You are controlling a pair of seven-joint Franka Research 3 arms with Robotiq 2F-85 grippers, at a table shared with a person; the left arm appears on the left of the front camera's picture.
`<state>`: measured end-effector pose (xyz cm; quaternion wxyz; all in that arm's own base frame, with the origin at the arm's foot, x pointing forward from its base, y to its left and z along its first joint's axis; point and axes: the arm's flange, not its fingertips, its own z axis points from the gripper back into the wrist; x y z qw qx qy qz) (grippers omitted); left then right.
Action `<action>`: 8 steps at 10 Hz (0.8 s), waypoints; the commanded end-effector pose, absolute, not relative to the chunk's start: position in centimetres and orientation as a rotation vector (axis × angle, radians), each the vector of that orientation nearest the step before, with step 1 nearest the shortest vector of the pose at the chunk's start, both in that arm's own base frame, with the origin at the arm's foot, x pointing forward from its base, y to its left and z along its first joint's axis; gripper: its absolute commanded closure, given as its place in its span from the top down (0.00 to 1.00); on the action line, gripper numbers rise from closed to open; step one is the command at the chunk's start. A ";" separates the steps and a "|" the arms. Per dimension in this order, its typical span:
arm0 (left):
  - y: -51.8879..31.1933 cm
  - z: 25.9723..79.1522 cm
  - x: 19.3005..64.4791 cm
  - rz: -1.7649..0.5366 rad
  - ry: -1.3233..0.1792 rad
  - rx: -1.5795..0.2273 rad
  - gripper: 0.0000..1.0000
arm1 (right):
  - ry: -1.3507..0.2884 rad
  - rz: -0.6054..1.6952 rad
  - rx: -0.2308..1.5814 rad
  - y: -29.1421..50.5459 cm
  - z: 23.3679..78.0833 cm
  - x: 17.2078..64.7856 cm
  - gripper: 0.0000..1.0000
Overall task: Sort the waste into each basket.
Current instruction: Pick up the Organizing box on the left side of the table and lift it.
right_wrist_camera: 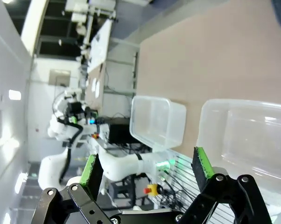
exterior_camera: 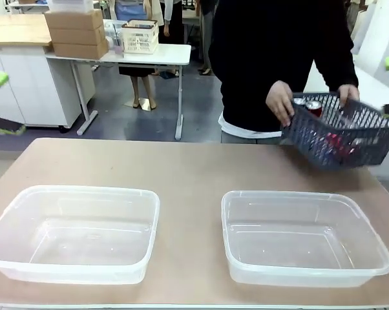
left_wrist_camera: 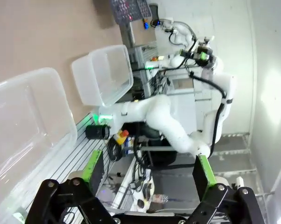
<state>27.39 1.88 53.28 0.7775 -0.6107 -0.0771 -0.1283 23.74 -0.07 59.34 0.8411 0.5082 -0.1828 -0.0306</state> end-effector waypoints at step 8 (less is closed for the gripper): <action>1.5 53.6 27.5 -0.347 -0.182 -1.312 1.00 | -0.399 -0.002 1.076 0.4 59.9 24.0 1.00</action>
